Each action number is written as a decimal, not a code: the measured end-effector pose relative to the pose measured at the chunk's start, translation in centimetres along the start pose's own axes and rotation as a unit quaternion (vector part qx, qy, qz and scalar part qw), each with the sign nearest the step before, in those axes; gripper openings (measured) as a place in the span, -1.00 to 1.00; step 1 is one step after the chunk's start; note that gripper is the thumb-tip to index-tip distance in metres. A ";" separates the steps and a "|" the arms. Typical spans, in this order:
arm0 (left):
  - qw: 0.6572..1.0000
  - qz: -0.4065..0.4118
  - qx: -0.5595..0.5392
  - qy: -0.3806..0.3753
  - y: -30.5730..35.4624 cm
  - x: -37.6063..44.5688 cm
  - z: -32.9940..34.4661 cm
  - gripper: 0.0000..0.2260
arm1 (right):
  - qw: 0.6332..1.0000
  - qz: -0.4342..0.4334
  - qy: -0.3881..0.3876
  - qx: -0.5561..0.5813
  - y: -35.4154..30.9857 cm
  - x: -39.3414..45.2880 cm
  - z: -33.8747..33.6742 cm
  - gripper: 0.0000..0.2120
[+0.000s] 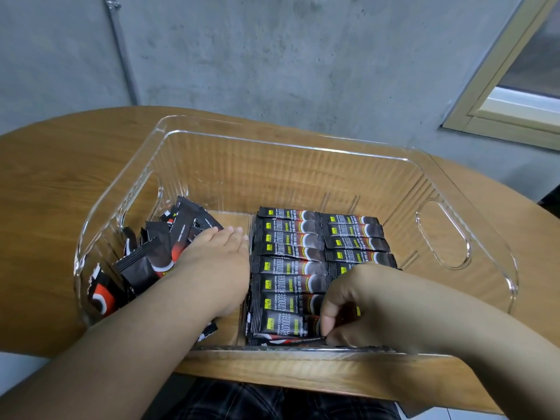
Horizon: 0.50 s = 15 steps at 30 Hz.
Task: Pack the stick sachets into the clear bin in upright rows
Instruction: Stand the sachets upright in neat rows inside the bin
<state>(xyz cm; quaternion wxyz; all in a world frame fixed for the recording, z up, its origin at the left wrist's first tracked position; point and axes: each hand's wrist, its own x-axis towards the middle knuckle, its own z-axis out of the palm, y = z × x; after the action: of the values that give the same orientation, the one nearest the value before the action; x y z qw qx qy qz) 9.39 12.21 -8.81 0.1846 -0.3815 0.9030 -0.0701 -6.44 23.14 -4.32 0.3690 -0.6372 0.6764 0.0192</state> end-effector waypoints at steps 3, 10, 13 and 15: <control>1.000 0.012 0.011 -0.011 -0.1 0.2 0.3 -0.45 | 0.996 -0.048 0.073 0.002 -1.0 -2.1 -0.2 -0.92; 1.000 0.002 0.018 -0.025 0.1 0.0 -0.2 -0.45 | 0.997 -0.045 0.054 0.013 -1.3 -0.1 1.3 -0.88; 1.000 0.003 0.014 -0.026 0.0 0.0 -0.2 -0.46 | 0.998 -0.048 0.048 -0.003 -1.6 0.1 1.5 -0.88; 1.000 0.001 0.008 -0.026 0.0 0.0 -0.1 -0.46 | 0.998 -0.050 0.044 -0.001 -1.6 0.1 1.4 -0.87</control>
<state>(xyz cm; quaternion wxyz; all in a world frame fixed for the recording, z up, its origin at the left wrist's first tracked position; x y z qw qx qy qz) 9.31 12.21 -8.70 0.2107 -0.3807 0.8978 -0.0674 -4.37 23.39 -4.66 0.3387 -0.6709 0.6591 -0.0270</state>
